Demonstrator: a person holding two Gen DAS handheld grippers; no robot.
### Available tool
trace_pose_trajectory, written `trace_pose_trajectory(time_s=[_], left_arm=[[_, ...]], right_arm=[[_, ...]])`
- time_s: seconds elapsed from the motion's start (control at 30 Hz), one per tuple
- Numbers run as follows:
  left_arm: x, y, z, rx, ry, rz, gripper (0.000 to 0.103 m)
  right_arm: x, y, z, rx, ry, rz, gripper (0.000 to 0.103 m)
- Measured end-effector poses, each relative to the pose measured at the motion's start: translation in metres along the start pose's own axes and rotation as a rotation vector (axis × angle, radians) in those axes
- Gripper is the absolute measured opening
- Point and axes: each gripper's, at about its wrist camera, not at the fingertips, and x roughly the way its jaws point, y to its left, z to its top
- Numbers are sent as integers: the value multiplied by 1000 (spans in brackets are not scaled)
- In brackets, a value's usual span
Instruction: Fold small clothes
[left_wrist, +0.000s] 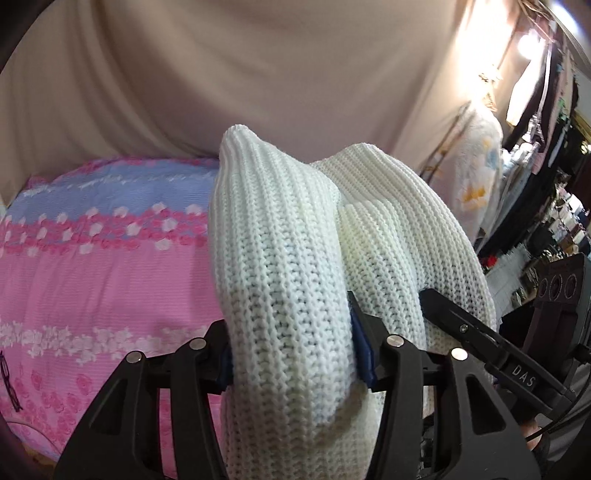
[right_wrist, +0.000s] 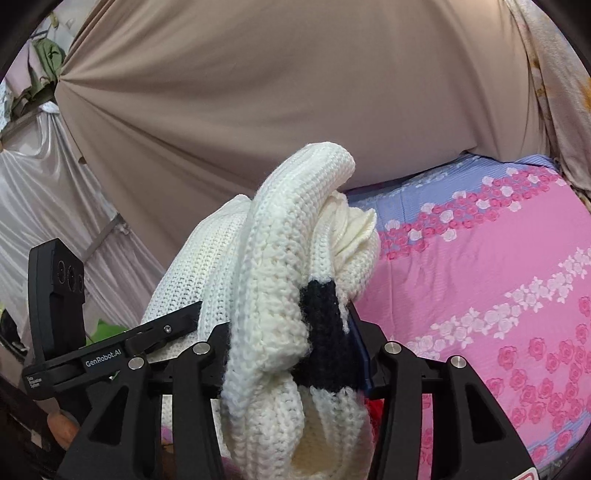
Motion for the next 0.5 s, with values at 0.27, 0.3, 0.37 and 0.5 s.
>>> trace_pose_trajectory(time_s=[0.27, 0.3, 0.37, 0.5], left_arm=[[91, 147, -100, -153, 210, 268, 63], [85, 153, -106, -177, 205, 256, 64], [66, 152, -111, -180, 161, 255, 66], [59, 132, -108, -130, 140, 267, 75]], right_arm=[[100, -37, -84, 25, 222, -251, 37], [92, -31, -85, 17, 210, -233, 36], [84, -15, -87, -22, 209, -218, 34], [109, 5, -105, -81, 304, -192, 21]])
